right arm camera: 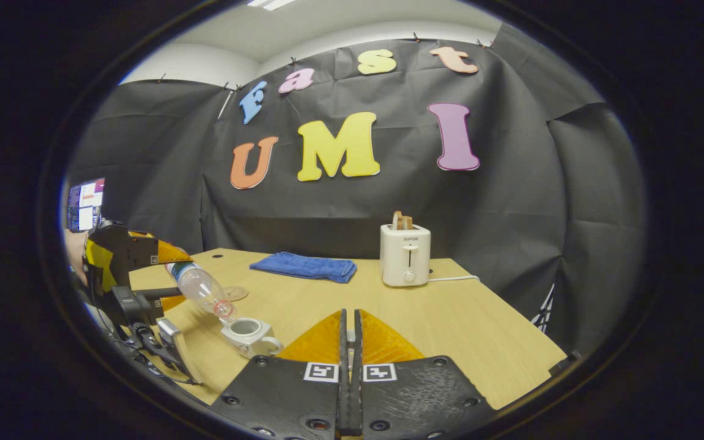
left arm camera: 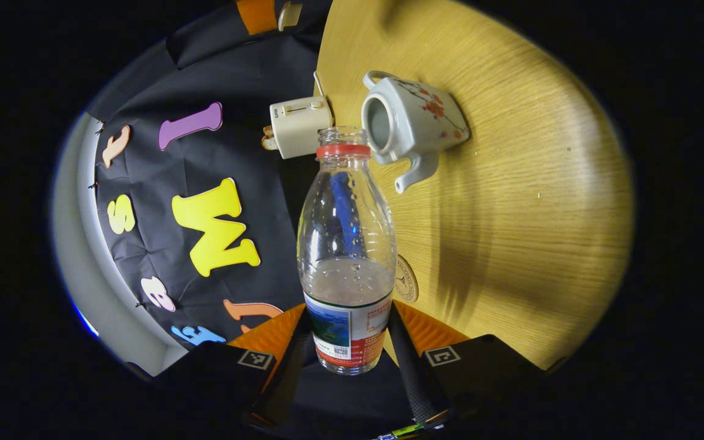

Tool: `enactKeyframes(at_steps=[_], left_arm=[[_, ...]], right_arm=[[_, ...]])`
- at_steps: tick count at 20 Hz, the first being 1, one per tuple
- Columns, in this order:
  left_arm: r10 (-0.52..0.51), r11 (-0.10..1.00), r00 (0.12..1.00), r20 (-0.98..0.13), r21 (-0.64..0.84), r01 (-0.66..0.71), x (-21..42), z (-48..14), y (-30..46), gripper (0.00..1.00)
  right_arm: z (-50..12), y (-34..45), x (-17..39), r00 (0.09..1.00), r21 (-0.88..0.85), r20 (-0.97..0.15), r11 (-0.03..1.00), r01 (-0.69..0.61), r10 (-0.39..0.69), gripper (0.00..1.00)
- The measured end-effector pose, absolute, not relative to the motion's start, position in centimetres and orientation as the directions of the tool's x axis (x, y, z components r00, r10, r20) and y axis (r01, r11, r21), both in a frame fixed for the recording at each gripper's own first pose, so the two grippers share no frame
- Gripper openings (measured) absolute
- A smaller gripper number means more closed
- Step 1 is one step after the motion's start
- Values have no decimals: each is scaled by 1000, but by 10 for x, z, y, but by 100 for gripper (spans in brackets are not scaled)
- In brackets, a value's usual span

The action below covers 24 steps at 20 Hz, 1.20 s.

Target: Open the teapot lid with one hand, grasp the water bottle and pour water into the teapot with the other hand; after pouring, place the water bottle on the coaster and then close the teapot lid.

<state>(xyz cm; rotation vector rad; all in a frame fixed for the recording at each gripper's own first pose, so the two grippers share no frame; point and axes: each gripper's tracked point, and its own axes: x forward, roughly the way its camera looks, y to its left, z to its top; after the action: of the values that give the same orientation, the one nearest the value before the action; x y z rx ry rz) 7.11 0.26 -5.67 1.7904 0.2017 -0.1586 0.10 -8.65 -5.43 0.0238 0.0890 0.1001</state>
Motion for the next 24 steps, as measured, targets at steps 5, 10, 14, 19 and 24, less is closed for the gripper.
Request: enactKeyframes(at_steps=[5,10,14,19,24], left_arm=[[61,-273,975,-212,937,220,73,-51,4,75],[68,-310,975,-209,925,220,76,-47,2,75],[80,-342,975,-207,913,222,76,-45,0,75],[79,-375,977,-197,903,212,80,-35,-5,75],[99,-421,973,-207,877,230,86,-33,-7,75]], right_arm=[[-57,-90,0,991,38,-90,995,-96,99,0],[-58,-90,0,990,41,-91,994,-100,103,2],[-59,-90,-1,990,42,-93,994,-105,109,0],[-60,-91,-1,989,50,-95,993,-108,112,2],[-62,-90,-3,988,53,-99,992,-118,123,2]])
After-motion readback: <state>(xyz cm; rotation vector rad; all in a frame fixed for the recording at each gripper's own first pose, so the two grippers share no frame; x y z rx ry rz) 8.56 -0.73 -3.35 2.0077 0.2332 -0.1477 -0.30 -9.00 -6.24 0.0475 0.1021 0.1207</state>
